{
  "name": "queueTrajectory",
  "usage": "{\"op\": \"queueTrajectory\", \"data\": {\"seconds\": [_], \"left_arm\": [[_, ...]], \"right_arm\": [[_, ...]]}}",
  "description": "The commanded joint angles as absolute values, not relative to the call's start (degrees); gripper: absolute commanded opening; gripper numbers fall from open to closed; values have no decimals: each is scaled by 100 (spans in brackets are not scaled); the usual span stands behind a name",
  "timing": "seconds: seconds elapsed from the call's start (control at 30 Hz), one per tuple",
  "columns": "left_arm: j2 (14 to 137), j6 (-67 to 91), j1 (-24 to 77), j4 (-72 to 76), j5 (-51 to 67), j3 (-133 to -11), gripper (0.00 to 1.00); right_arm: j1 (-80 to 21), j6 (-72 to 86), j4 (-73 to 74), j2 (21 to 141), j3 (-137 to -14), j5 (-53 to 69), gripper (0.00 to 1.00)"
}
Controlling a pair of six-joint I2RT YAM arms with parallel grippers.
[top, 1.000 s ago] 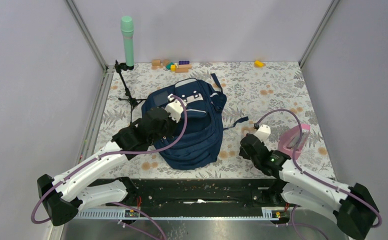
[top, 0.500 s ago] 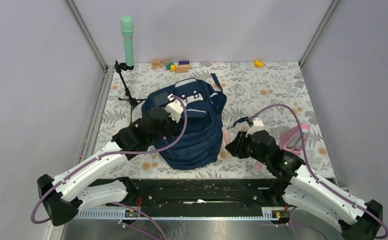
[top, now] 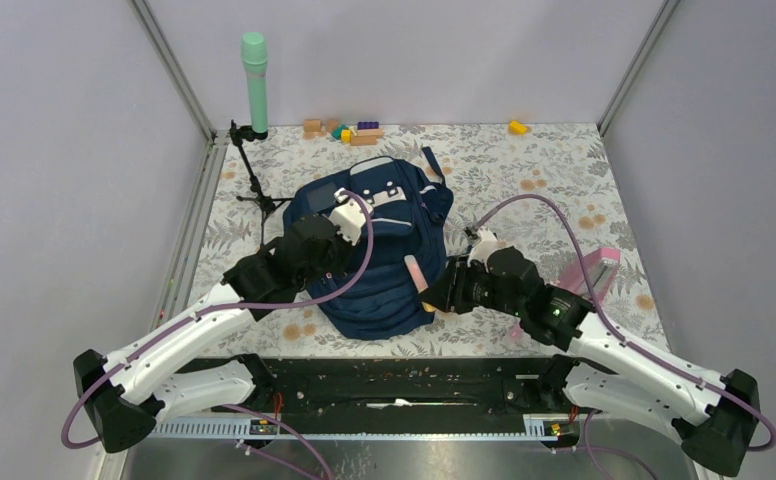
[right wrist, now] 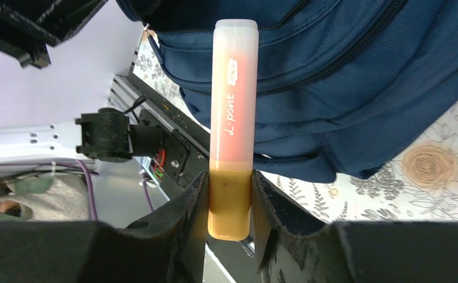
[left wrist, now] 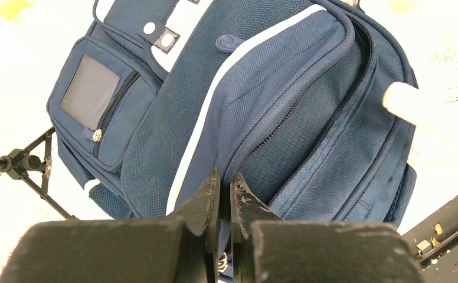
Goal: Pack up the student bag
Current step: Place the stationery in the student bag.
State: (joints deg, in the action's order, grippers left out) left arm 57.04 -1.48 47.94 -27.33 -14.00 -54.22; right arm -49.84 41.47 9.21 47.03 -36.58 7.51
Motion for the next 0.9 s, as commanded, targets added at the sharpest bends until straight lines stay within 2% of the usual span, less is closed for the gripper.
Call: {"op": "queueTrajectory", "data": {"seconds": [0.0,0.27,0.5,0.63,0.87], "left_arm": [[5371,-26,4777,-2180,-1481,-5581,0],[5387,-18,4781,-2175,-1442,-5581,0],[5388,-18,4781,-2179,-1423,-5581,0],[5381,-18,4781,-2180,-1385,-5581,0],[5380,-18,4780,-2171,-1327,-5581,0]], "right_arm": [[-5088,4899,222,5018,-3943,663,0],[-5150,5637,-275,5991,-4524,125,0],[-5185,6582,-800,6545,-4633,-1427,0],[-5344,6693,-846,6984,-4911,-2015,0],[-5777,6694,-1942,7652,-4970,-3603,0]]}}
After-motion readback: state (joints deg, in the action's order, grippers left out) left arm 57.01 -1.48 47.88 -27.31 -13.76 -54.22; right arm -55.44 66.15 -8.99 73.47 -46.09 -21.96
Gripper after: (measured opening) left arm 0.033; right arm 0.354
